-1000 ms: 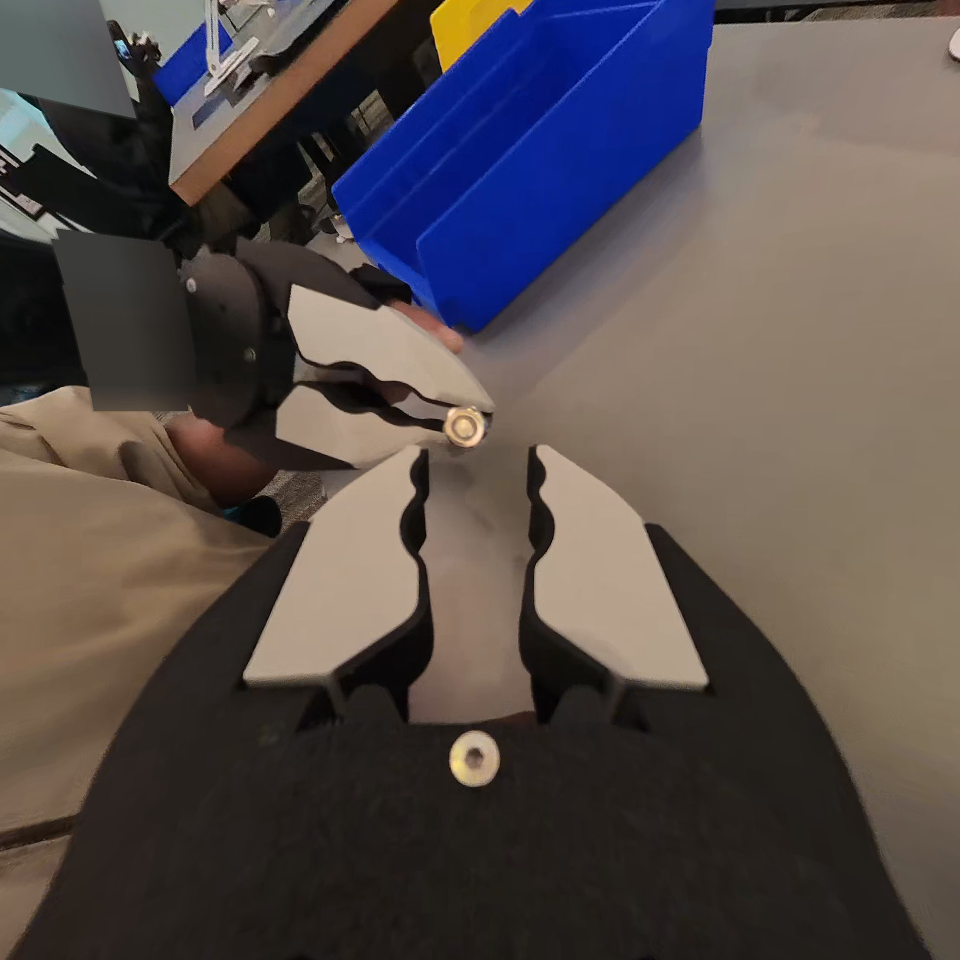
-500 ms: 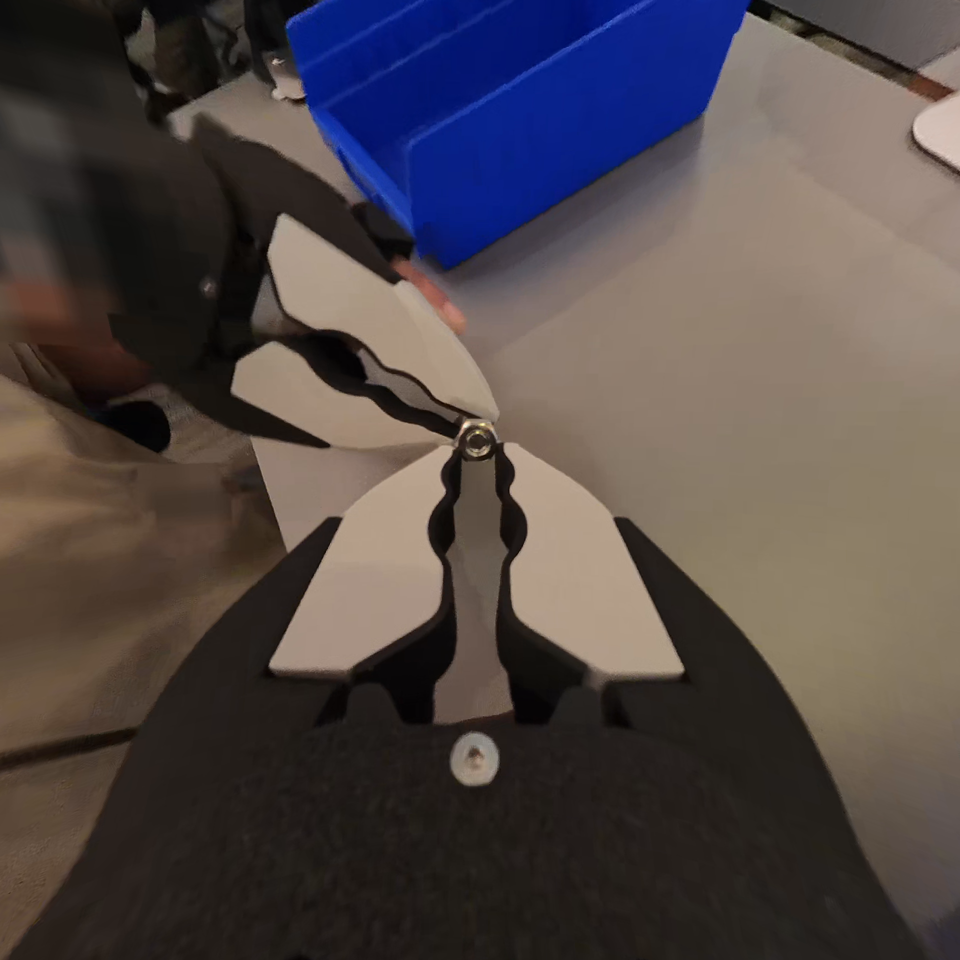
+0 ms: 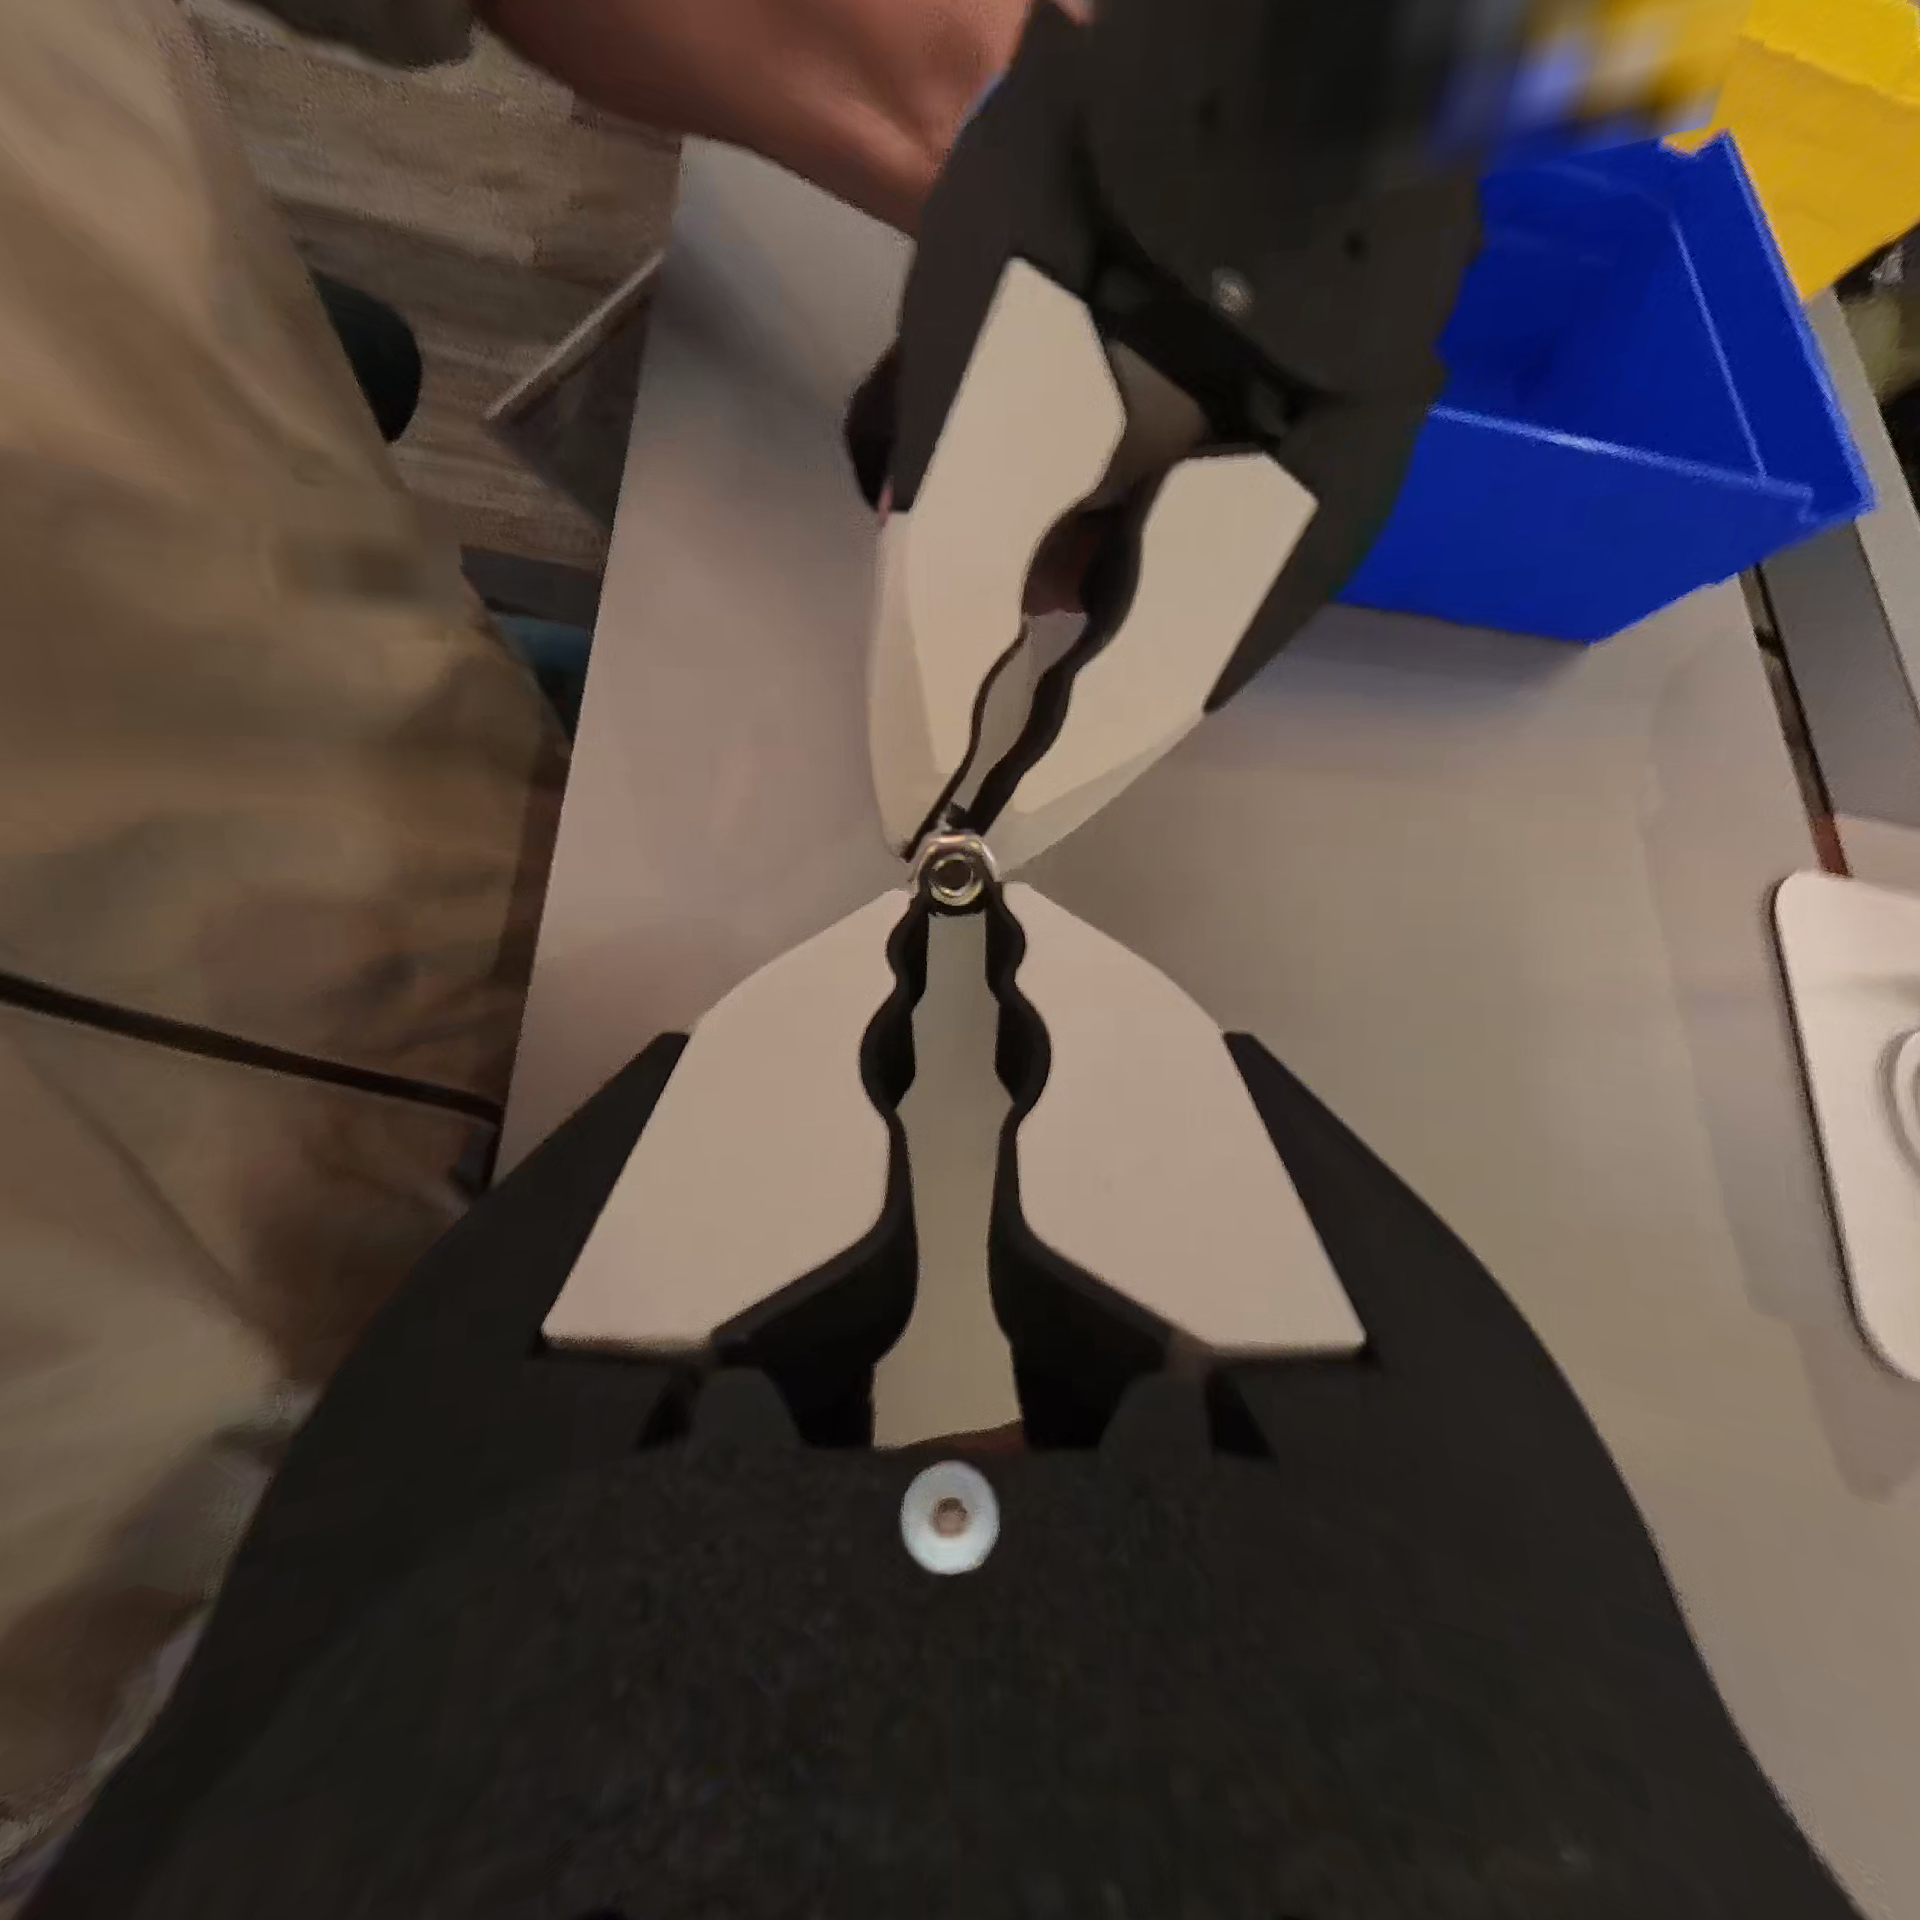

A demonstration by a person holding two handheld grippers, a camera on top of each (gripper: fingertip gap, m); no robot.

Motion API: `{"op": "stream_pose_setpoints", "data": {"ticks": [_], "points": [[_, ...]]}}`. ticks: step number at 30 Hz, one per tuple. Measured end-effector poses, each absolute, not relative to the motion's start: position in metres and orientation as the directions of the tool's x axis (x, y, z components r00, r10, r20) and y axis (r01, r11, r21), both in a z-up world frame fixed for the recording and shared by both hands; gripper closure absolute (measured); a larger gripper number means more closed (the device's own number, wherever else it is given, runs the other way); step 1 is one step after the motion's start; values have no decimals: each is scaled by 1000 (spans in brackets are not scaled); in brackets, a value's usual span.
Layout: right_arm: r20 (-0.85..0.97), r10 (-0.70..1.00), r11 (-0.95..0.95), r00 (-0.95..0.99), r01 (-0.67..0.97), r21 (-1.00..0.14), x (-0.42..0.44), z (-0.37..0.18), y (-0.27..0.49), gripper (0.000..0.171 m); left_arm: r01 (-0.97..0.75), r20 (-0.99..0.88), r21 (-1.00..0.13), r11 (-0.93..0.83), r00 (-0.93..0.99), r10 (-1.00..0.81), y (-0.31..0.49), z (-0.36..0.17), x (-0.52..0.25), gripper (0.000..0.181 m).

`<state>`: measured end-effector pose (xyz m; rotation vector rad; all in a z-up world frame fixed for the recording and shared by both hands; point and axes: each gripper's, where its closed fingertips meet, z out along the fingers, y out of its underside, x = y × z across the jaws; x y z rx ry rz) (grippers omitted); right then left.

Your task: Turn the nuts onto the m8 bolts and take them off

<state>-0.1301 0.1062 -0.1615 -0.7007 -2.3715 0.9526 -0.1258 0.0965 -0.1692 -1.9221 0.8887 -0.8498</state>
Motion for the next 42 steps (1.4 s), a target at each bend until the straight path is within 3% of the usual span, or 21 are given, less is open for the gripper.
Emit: {"op": "stream_pose_setpoints", "data": {"ticks": [11,16,19,23,27,31,37,42], "points": [[505,282,777,-816,-114,-619,-120,-148,100,161,-155,542,-808,-568,181,-821,85,-155,-114,174],[402,384,758,-831,35,-652,-126,-159,116,160,-125,494,-830,-544,290,-820,101,-165,-127,174],[279,466,695,-839,152,-702,-125,-168,122,142,-98,421,-866,-490,386,-821,114,-166,-129,174],[120,624,547,-772,322,-773,-129,-178,134,129,-143,197,-920,-365,637,-746,137,-174,-145,174],[-158,819,172,-552,498,-850,-145,-174,151,127,-360,-197,-899,-251,843,-501,155,-182,-174,174],[-427,830,-190,-359,537,-822,-155,-163,154,138,-620,-565,-753,-220,781,-268,155,-179,-187,174],[-477,844,-305,-244,513,-802,-162,-168,146,143,-782,-783,-571,-252,610,-119,151,-174,-187,174],[-570,789,-422,-227,474,-773,-165,-163,140,145,-834,-856,-481,-271,514,-59,149,-169,-181,174]]}}
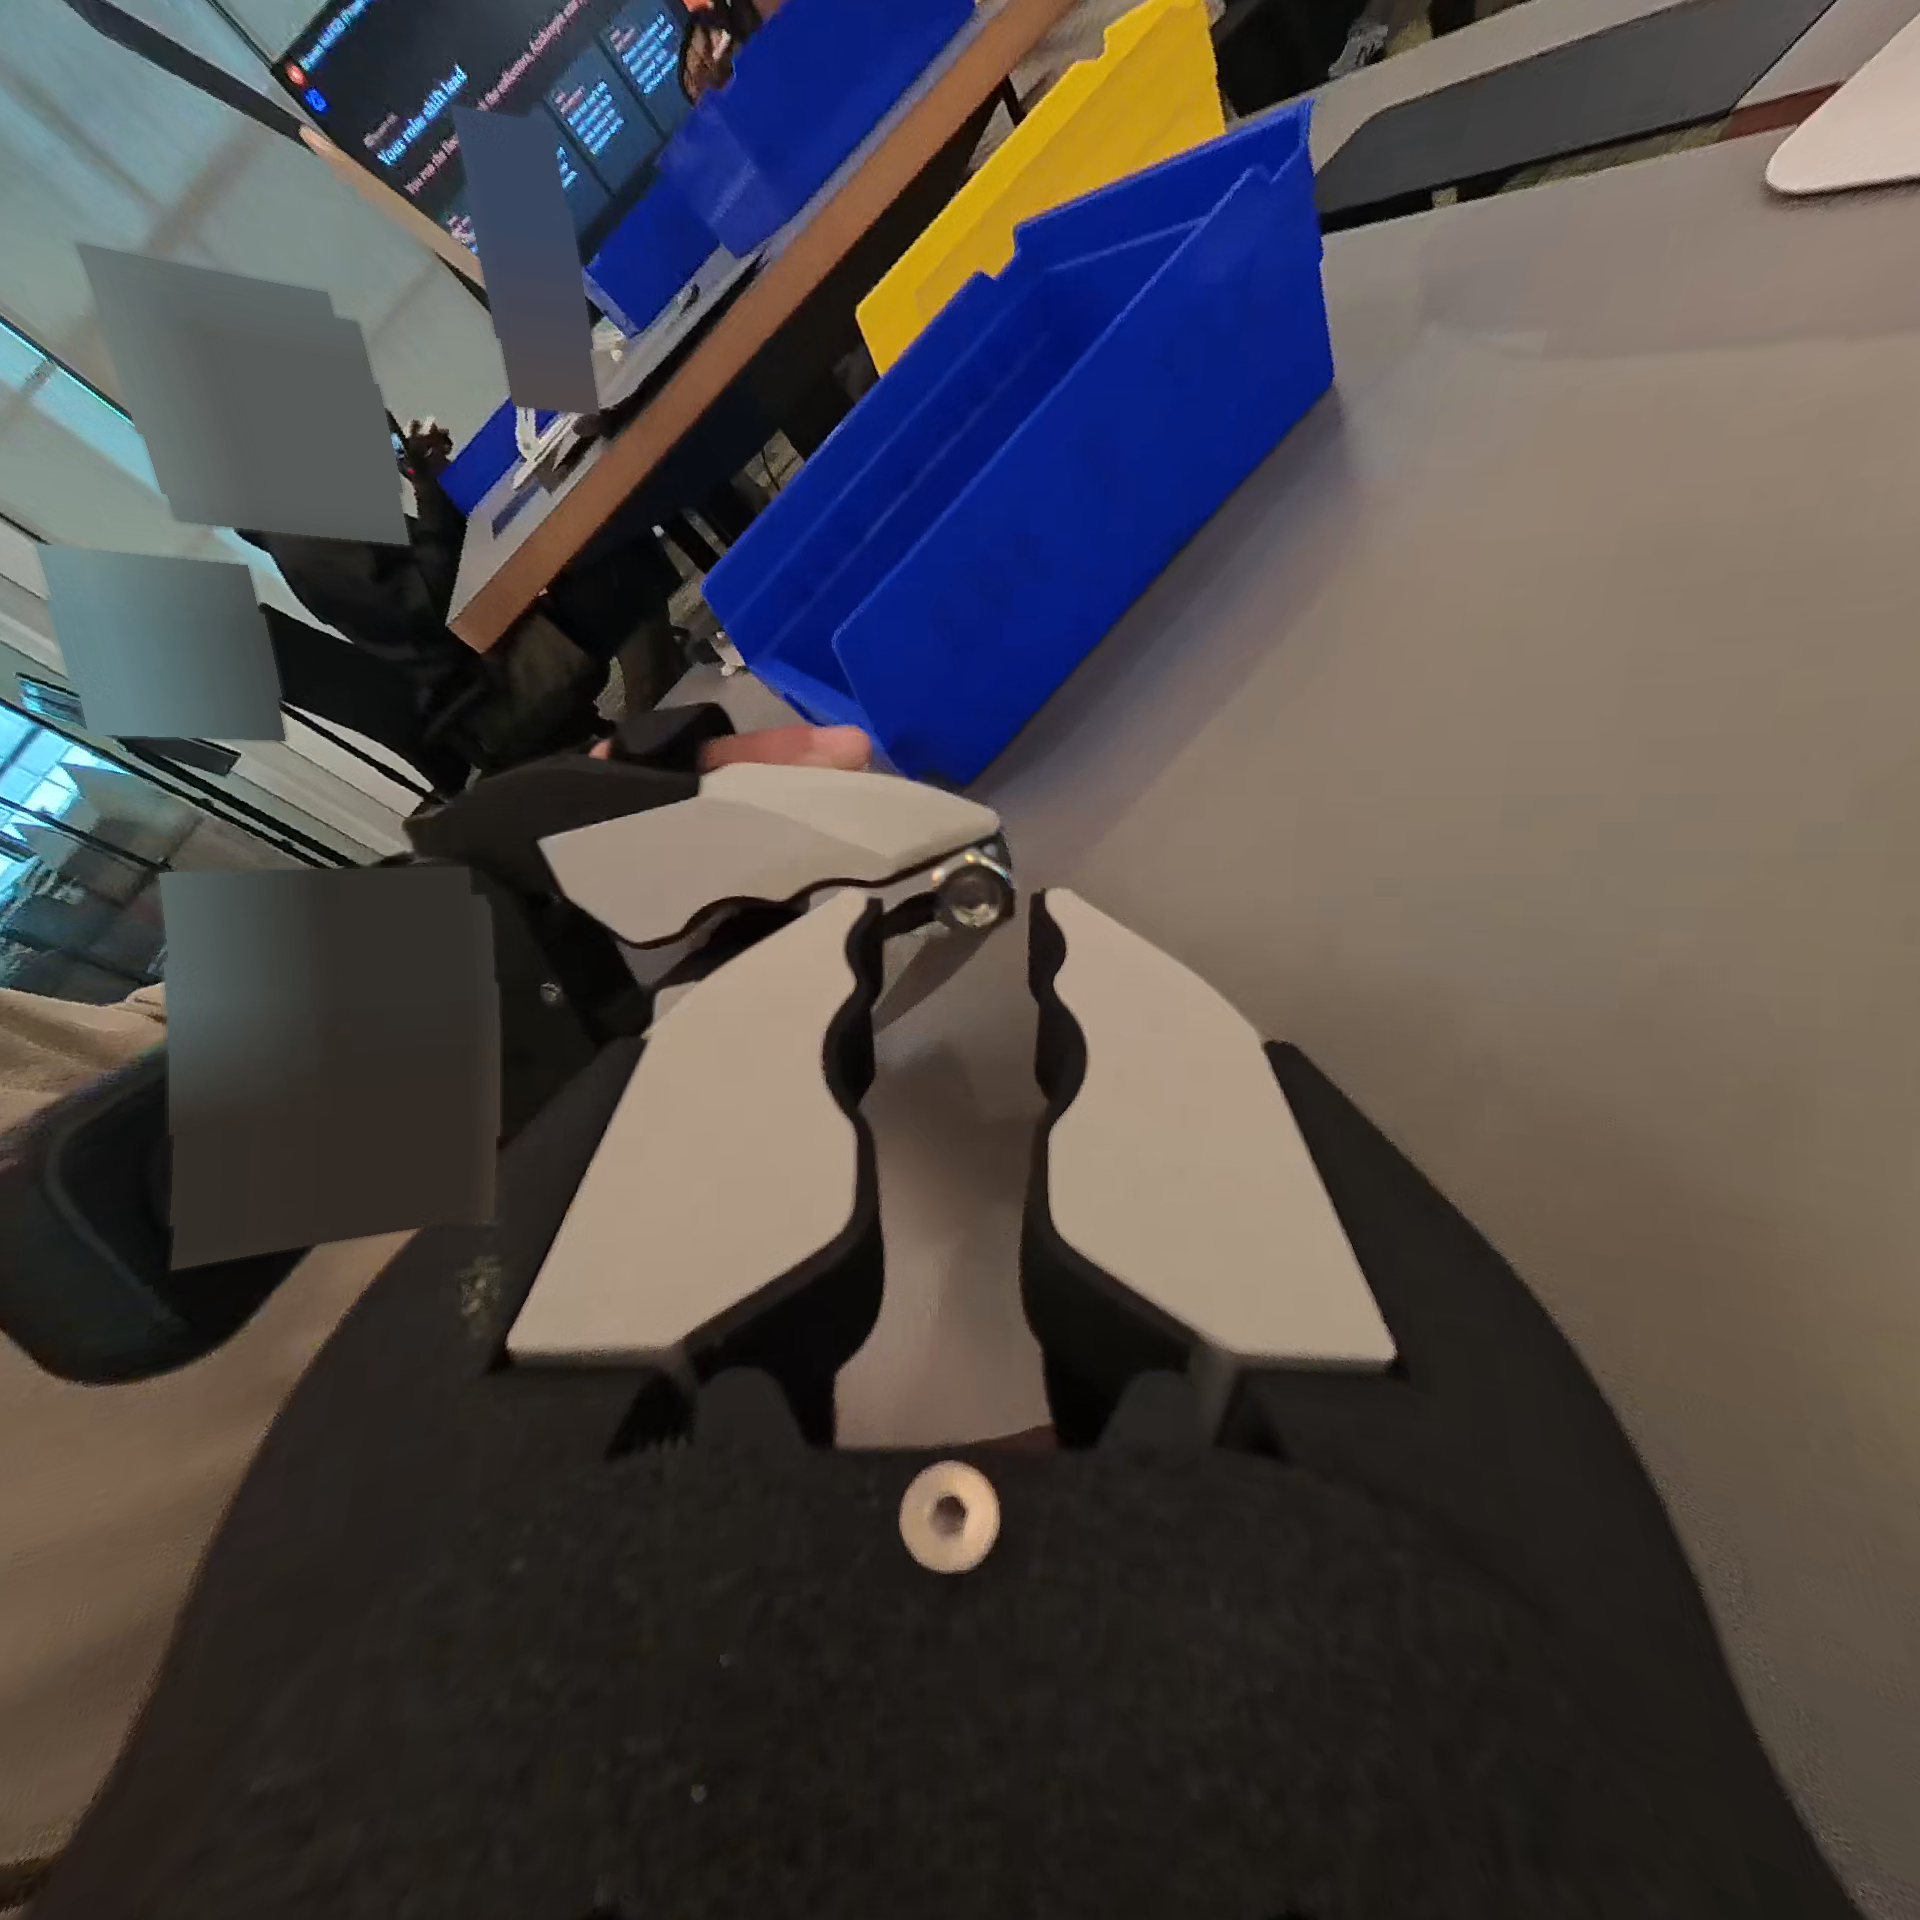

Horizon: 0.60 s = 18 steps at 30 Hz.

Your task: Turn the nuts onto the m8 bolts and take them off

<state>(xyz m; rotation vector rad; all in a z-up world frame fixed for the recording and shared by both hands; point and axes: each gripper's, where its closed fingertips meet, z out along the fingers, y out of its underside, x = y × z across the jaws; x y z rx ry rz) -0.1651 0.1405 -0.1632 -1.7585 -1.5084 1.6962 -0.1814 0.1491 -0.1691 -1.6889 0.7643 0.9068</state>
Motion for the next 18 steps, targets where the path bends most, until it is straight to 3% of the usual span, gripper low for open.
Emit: {"op": "stream_pose_setpoints", "data": {"ticks": [3,6,13,18], "points": [[-566,793,-421,-226,470,-776,-165,-164,140,156,-855,-877,-447,-263,477,-63,147,-170,-172,174],[-498,833,-334,-241,497,-801,-162,-171,137,157,-841,-852,-467,-273,511,-115,144,-172,-167,174],[-221,898,9,-382,517,-856,-154,-179,129,157,-638,-539,-725,-261,760,-363,134,-187,-155,174],[-46,850,257,-525,489,-834,-146,-176,121,157,-537,-329,-798,-274,769,-549,126,-189,-143,174]]}}
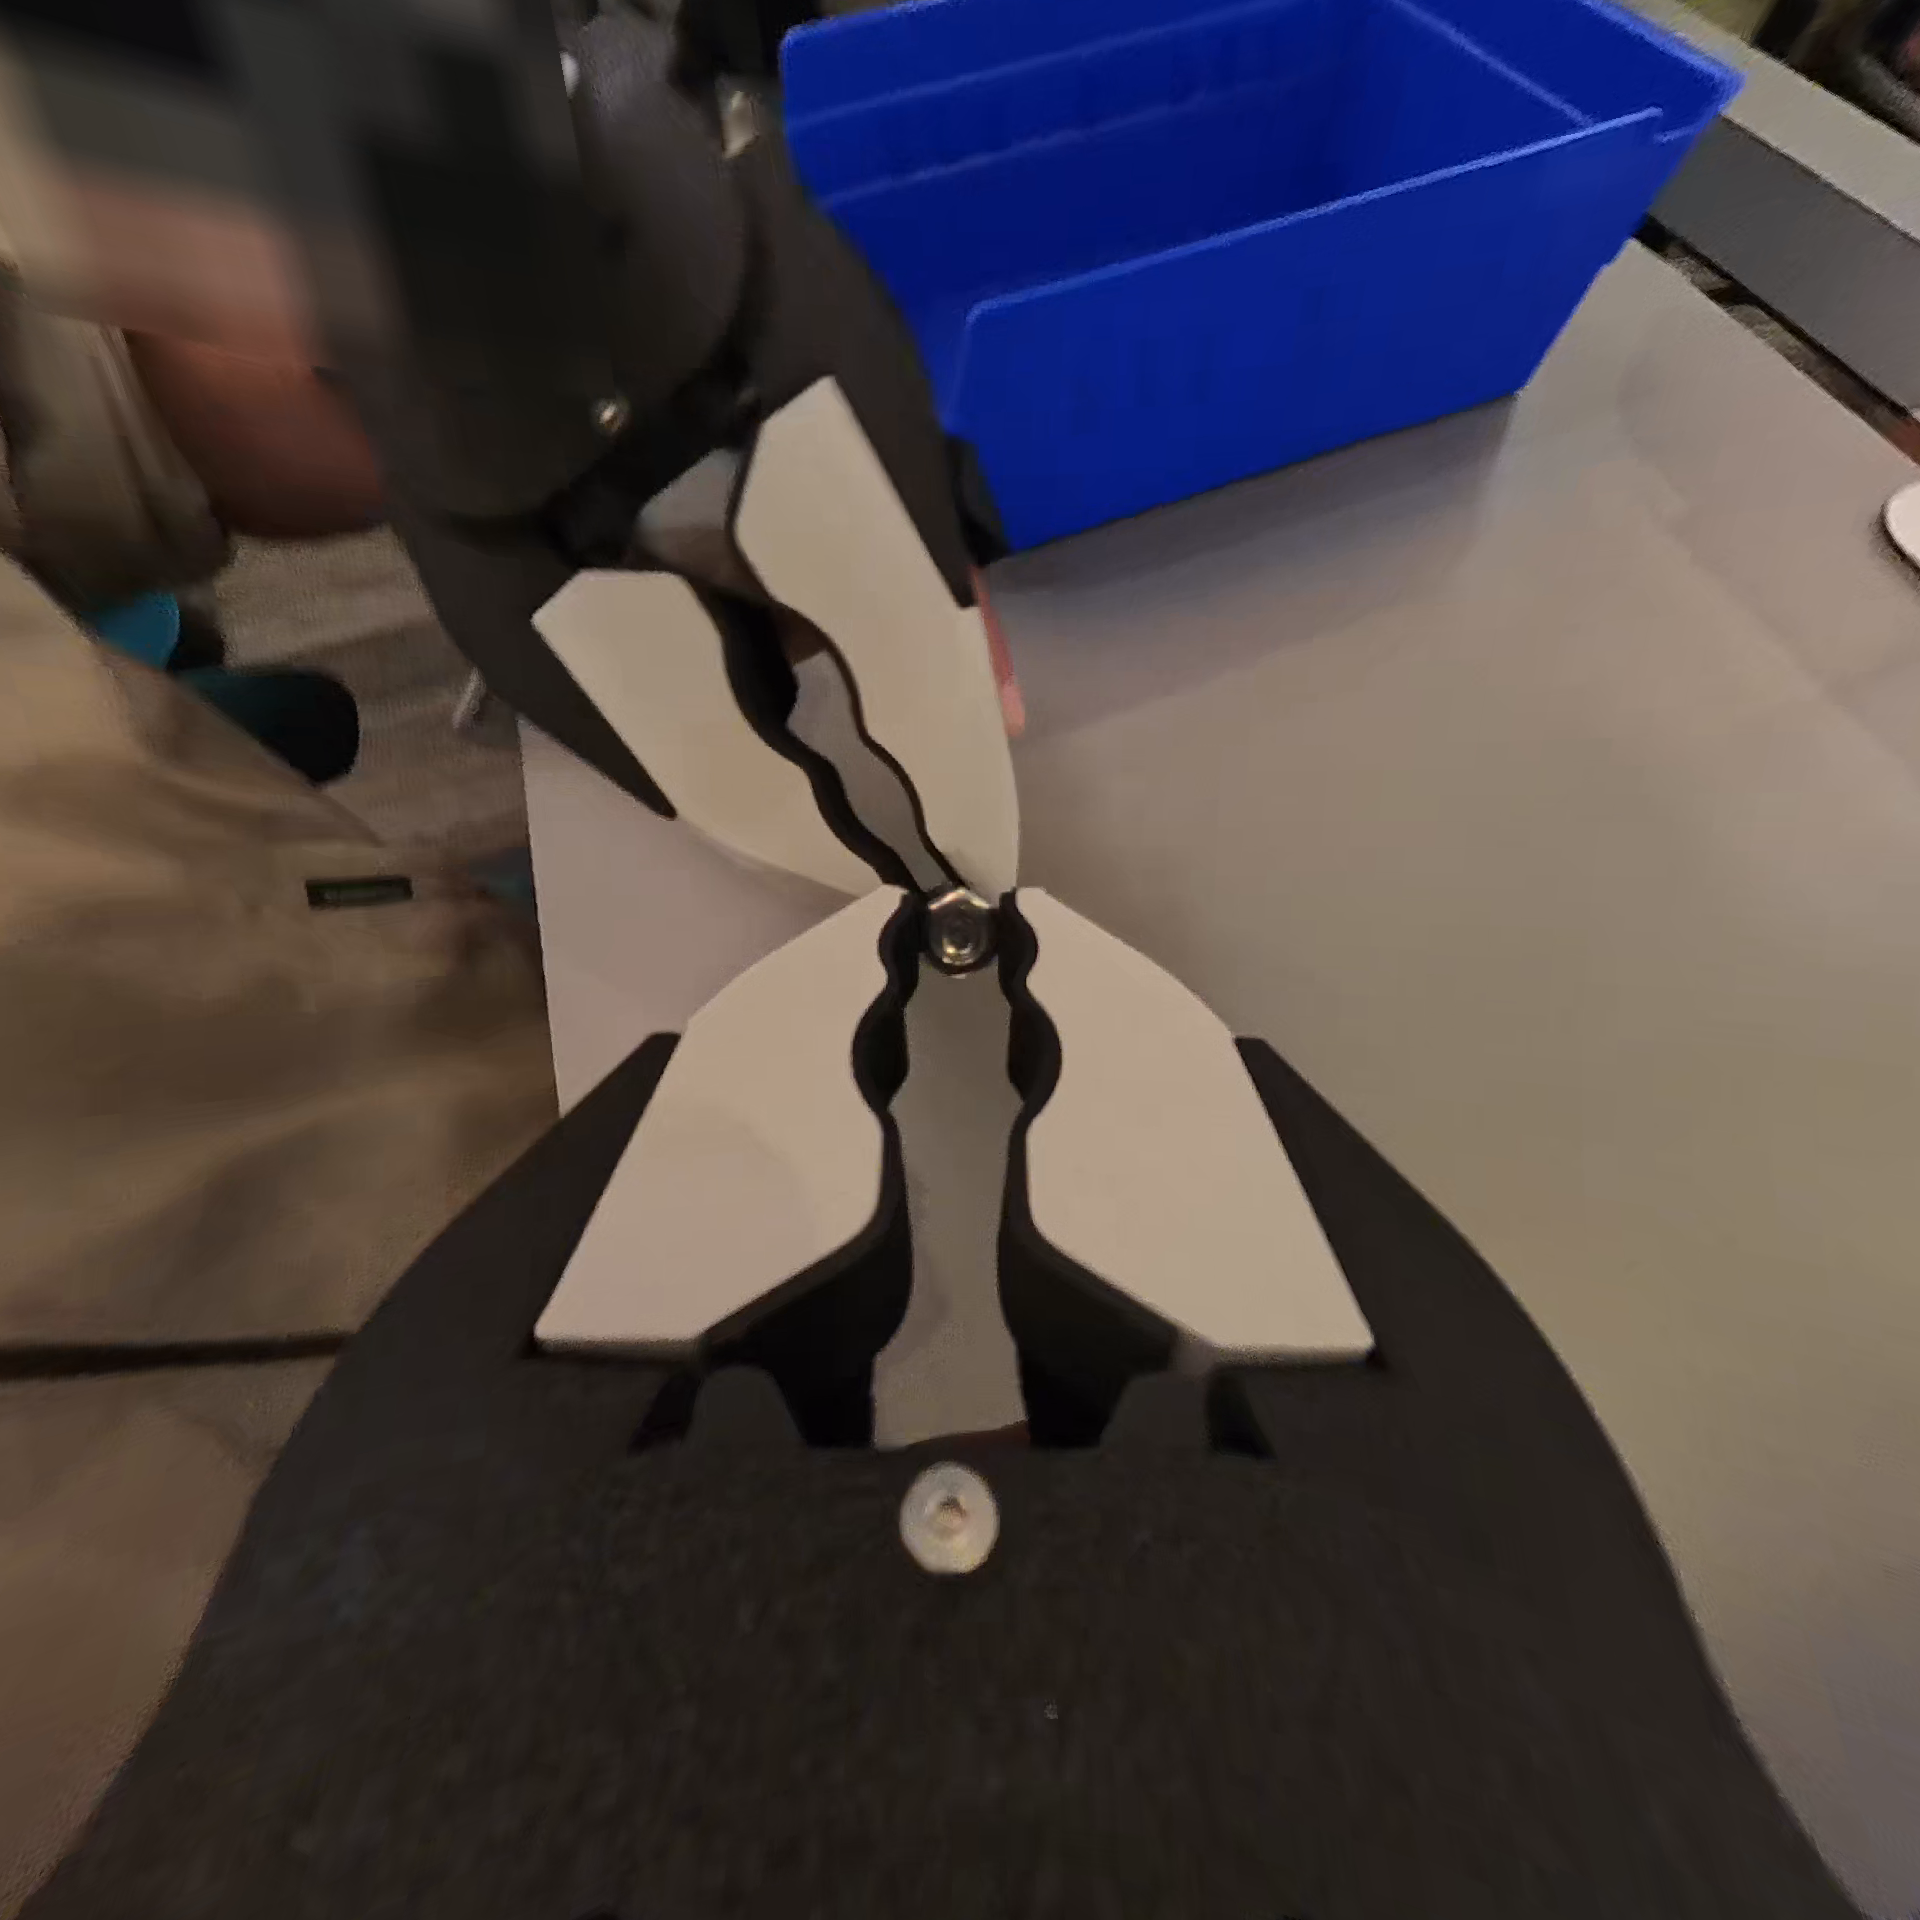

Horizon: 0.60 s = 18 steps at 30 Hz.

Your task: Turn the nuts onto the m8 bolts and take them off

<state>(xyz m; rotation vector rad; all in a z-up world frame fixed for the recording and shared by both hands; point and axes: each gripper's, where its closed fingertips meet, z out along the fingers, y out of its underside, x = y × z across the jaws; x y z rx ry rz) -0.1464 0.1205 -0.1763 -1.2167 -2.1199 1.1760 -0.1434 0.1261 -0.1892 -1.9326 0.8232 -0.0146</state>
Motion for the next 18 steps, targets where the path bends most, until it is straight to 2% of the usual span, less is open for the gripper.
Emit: {"op": "stream_pose_setpoints", "data": {"ticks": [2,7,11,14,18], "points": [[45,806,378,-590,455,-807,-142,-176,119,157,-517,-267,-809,-281,749,-607,123,-188,-141,174],[107,713,505,-693,402,-764,-136,-172,114,157,-461,-130,-836,-297,693,-709,117,-184,-134,174],[162,596,618,-786,321,-718,-129,-171,108,157,-345,65,-872,-348,621,-781,109,-183,-124,174],[223,499,688,-838,227,-689,-124,-165,103,157,-213,243,-890,-404,528,-813,102,-176,-119,174],[317,318,760,-894,40,-649,-116,-158,90,157,-91,443,-866,-491,313,-840,86,-167,-108,174]]}}
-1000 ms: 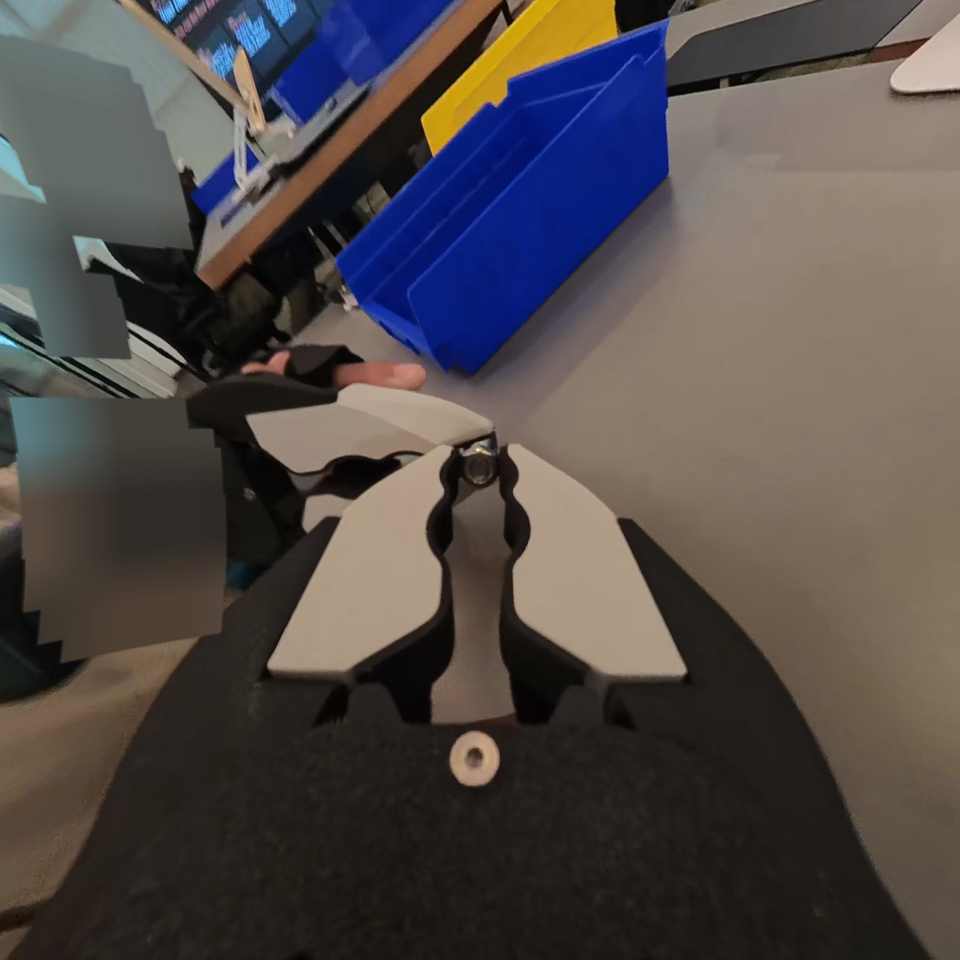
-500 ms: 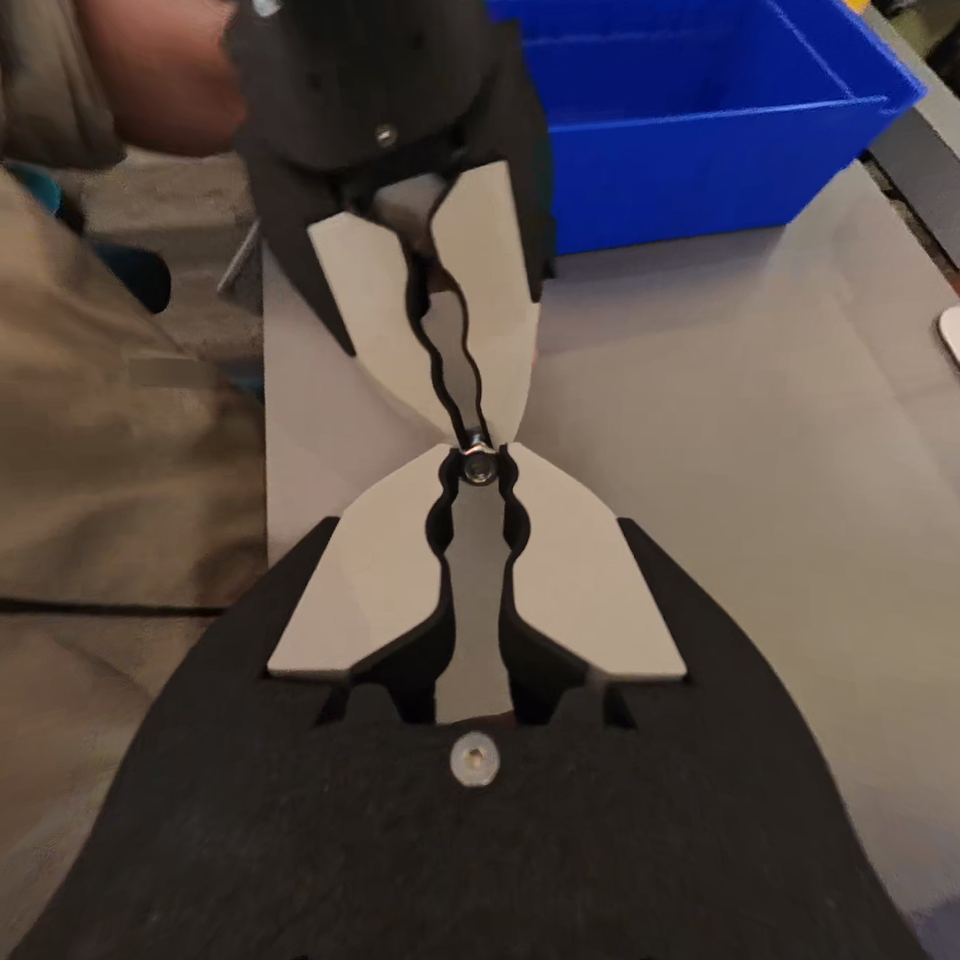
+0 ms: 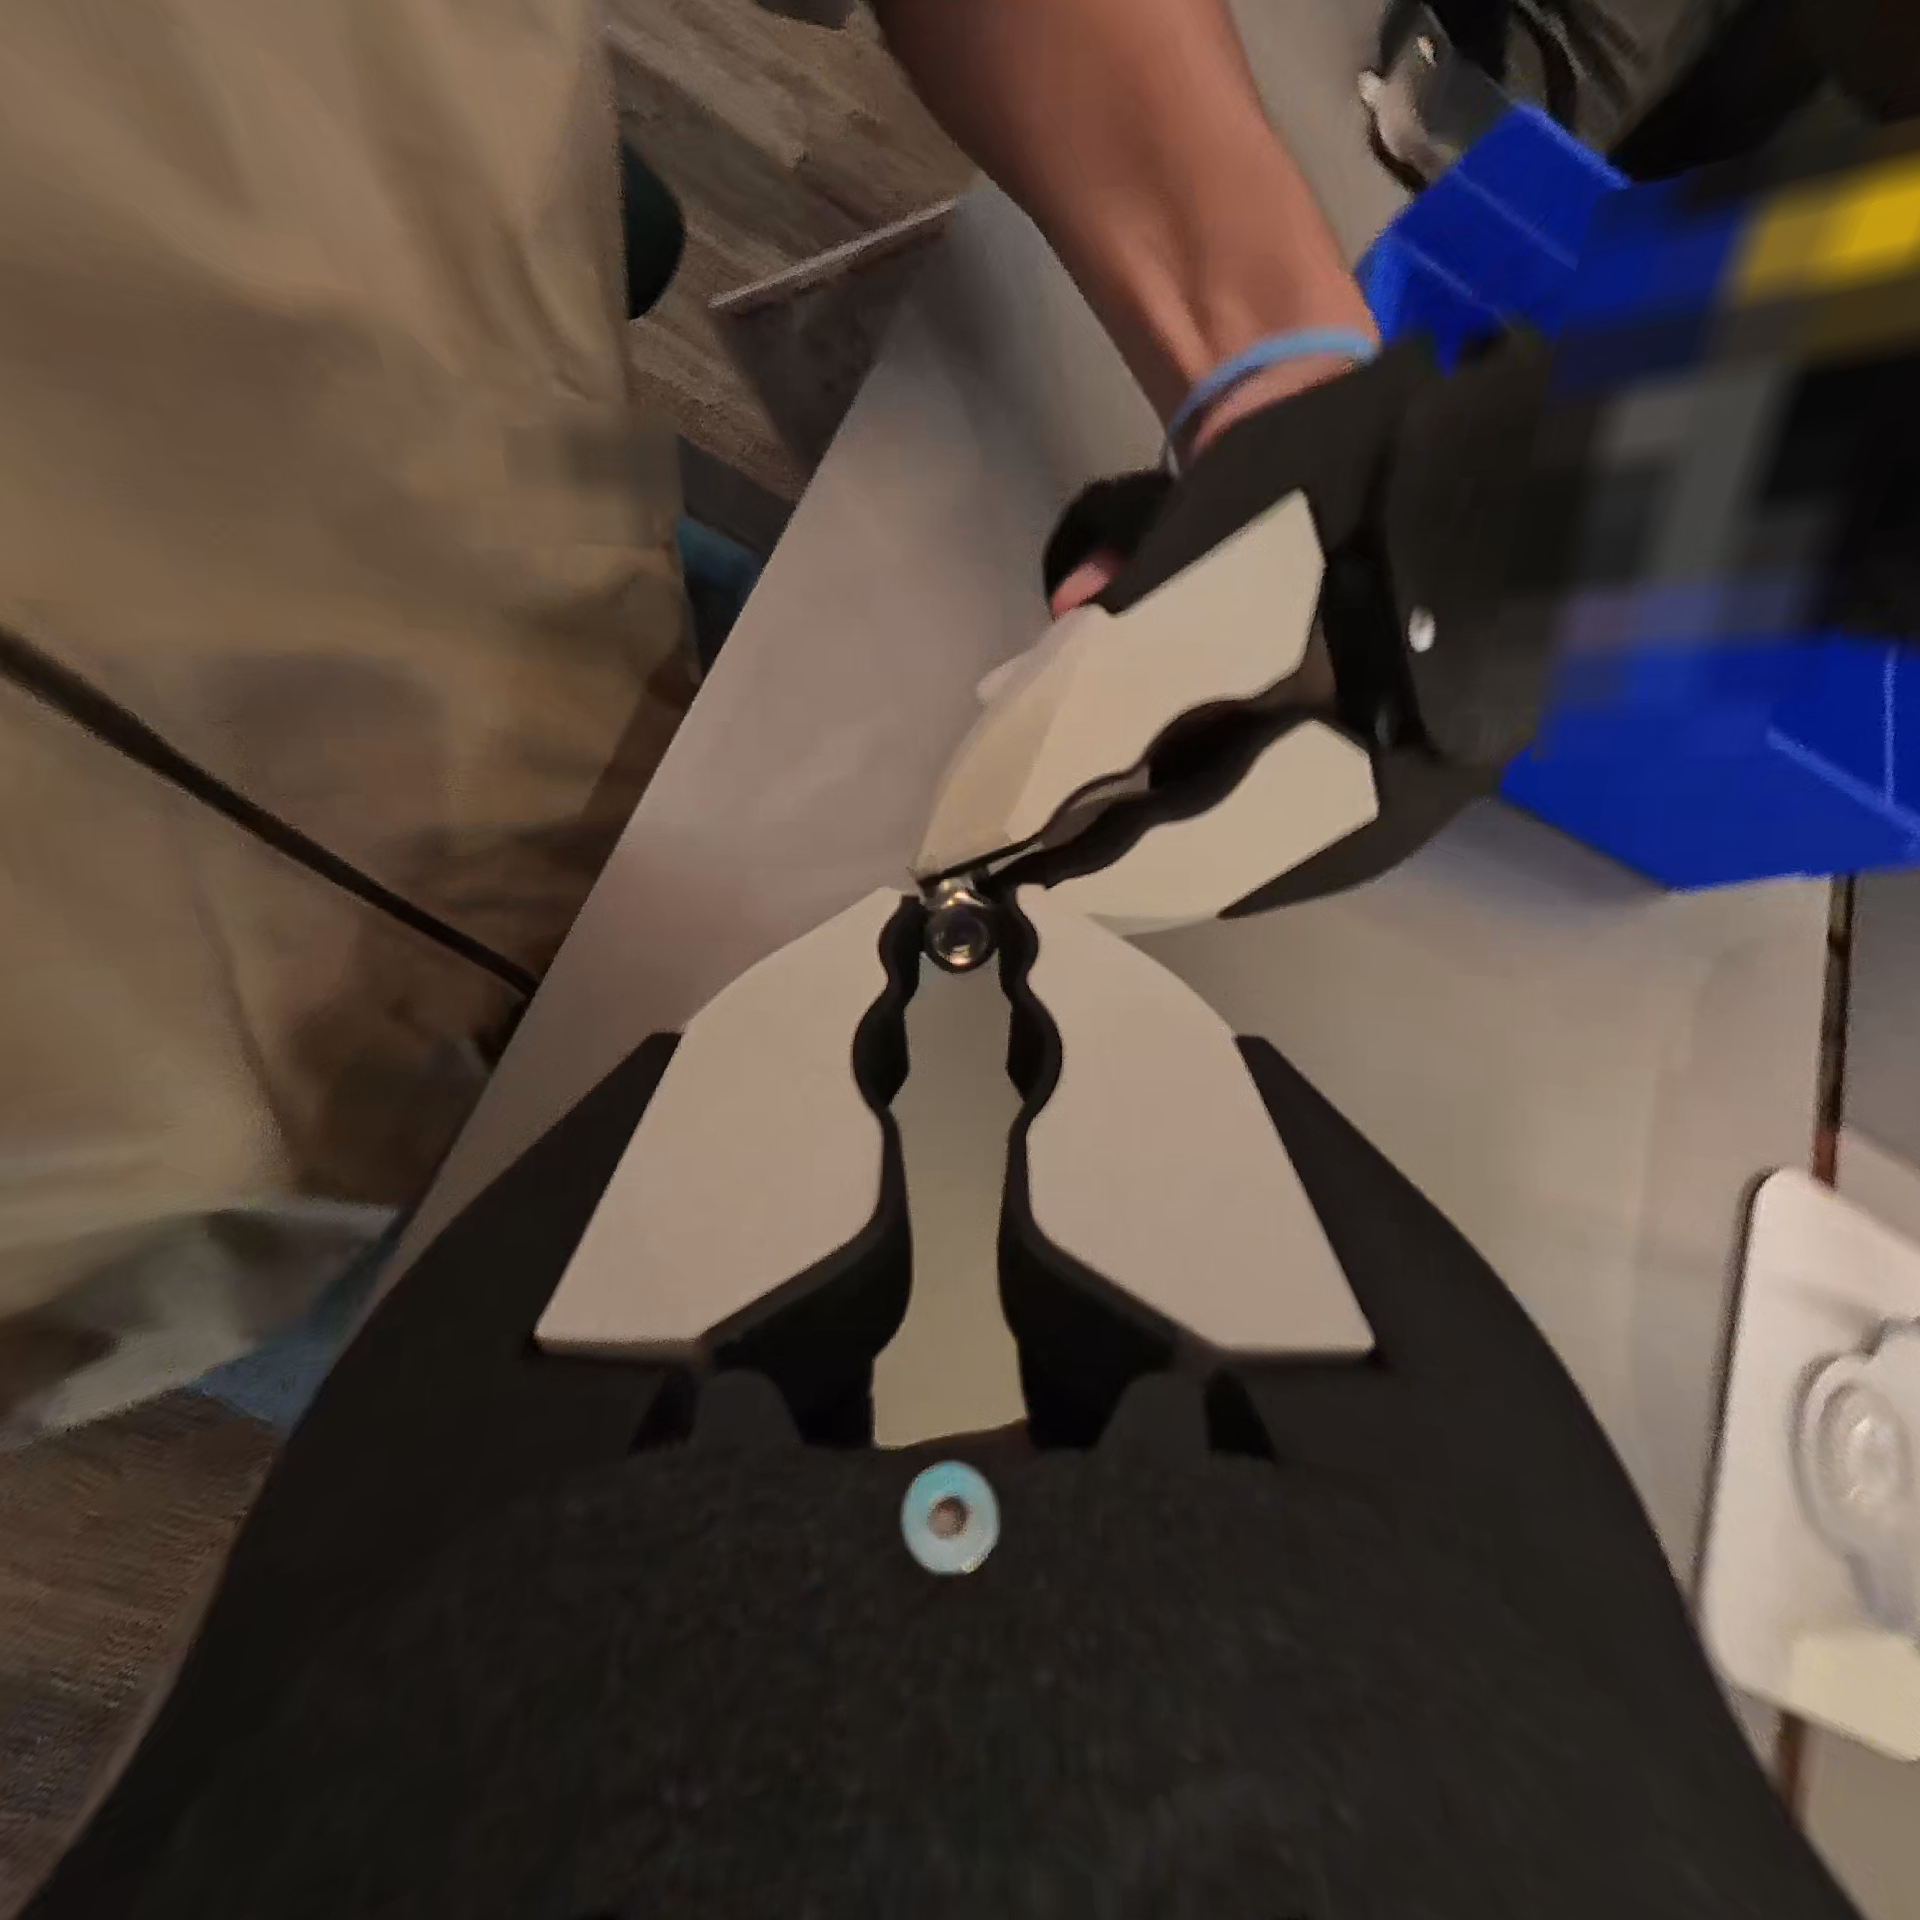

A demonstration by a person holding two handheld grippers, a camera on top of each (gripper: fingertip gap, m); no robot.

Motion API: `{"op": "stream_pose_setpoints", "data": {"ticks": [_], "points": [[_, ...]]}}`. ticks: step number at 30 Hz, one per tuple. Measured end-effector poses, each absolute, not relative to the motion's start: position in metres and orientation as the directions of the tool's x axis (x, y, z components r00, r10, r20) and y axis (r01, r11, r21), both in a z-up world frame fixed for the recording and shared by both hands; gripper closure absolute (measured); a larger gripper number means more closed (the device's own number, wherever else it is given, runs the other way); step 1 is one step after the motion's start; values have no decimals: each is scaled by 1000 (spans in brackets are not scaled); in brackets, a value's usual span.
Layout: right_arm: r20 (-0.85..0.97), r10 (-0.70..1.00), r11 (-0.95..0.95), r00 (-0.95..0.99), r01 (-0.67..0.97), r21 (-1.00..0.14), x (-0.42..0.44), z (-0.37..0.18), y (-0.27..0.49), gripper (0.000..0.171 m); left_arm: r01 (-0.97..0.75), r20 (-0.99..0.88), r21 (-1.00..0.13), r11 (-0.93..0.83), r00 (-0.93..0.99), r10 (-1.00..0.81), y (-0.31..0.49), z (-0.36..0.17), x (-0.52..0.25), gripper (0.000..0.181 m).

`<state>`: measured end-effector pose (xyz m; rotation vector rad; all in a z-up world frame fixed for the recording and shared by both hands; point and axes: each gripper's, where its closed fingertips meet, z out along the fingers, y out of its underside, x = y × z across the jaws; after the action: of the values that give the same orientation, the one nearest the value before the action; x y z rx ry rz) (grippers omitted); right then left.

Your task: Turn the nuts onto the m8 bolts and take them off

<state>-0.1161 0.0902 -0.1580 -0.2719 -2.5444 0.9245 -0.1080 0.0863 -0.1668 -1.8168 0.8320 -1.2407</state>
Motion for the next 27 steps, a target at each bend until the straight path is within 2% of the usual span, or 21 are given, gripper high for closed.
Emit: {"op": "stream_pose_setpoints", "data": {"ticks": [5,9,13,17,21,22,24,27], "points": [[418,178,778,-891,-133,-614,-113,-149,83,157,-2,573,-817,-576,97,-814,76,-157,-105,174],[484,128,761,-865,-227,-607,-112,-147,80,156,22,595,-804,-595,33,-803,74,-155,-106,174],[419,254,754,-872,-93,-650,-118,-154,89,156,9,571,-818,-575,126,-811,82,-165,-112,174],[333,392,671,-858,18,-741,-122,-153,99,141,11,502,-855,-519,267,-822,93,-172,-120,174],[194,626,517,-756,216,-828,-137,-153,125,133,-17,311,-922,-386,561,-767,118,-176,-141,174],[122,701,443,-703,294,-847,-144,-155,135,134,-56,239,-935,-350,629,-740,122,-178,-146,174],[-54,784,287,-618,438,-852,-150,-164,142,124,-168,44,-944,-284,789,-612,135,-183,-165,174],[-270,840,37,-470,548,-836,-159,-166,144,131,-376,-262,-898,-229,874,-410,144,-183,-185,174]]}}
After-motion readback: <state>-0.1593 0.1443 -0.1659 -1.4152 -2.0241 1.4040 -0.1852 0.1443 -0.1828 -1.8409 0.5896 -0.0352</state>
